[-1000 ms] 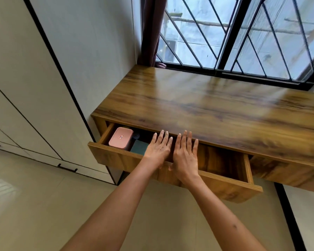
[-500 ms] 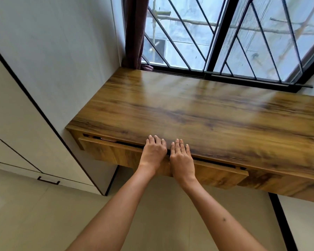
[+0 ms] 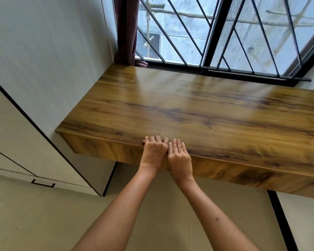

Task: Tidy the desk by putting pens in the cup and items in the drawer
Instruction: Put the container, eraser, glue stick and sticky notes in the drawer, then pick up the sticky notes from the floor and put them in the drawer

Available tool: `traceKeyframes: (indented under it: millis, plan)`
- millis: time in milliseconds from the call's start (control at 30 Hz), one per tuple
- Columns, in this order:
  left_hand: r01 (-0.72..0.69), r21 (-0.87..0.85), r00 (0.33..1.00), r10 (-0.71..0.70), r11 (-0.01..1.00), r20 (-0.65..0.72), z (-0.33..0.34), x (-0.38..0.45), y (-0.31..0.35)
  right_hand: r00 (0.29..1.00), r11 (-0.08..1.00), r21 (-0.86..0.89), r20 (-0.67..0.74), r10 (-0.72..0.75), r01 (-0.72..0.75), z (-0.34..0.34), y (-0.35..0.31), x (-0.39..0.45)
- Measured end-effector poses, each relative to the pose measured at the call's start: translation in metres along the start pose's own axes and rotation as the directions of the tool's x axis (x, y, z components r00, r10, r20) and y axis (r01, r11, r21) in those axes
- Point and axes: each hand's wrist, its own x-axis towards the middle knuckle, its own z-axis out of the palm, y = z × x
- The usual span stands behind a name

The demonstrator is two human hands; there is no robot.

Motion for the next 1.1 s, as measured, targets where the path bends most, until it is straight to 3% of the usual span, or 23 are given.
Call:
traceKeyframes:
  millis: [167,367,500,667,933,1100]
  plan:
    - [-0.022,-0.033,1.000,0.022,0.999,-0.010,-0.007,-0.011,-0.005,1.000,0.997,0.080,0.006,0.003,-0.004,-0.005,0.004,-0.004]
    - [0.052,-0.220,0.996,-0.036,0.974,0.079,-0.017,-0.020,0.001,0.989,0.969,0.240,0.143,0.023,-0.057,-0.028,0.021,-0.023]
    - [-0.118,-0.228,0.990,0.096,0.966,-0.106,-0.004,-0.033,0.032,0.986,0.983,0.108,0.094,0.140,-0.150,-0.040,0.048,-0.054]
    - [-0.325,-0.207,0.917,0.254,0.923,-0.308,-0.007,-0.020,0.086,0.944,0.946,-0.010,0.067,0.323,-0.323,-0.042,0.101,-0.085]
    - [-0.568,-0.207,0.805,0.486,0.796,-0.339,-0.030,0.010,0.212,0.830,0.832,-0.060,0.062,0.555,-0.552,-0.040,0.201,-0.138]
    - [-0.689,-0.205,0.721,0.626,0.696,-0.297,-0.047,0.009,0.294,0.708,0.709,-0.112,0.051,0.704,-0.697,-0.049,0.256,-0.187]
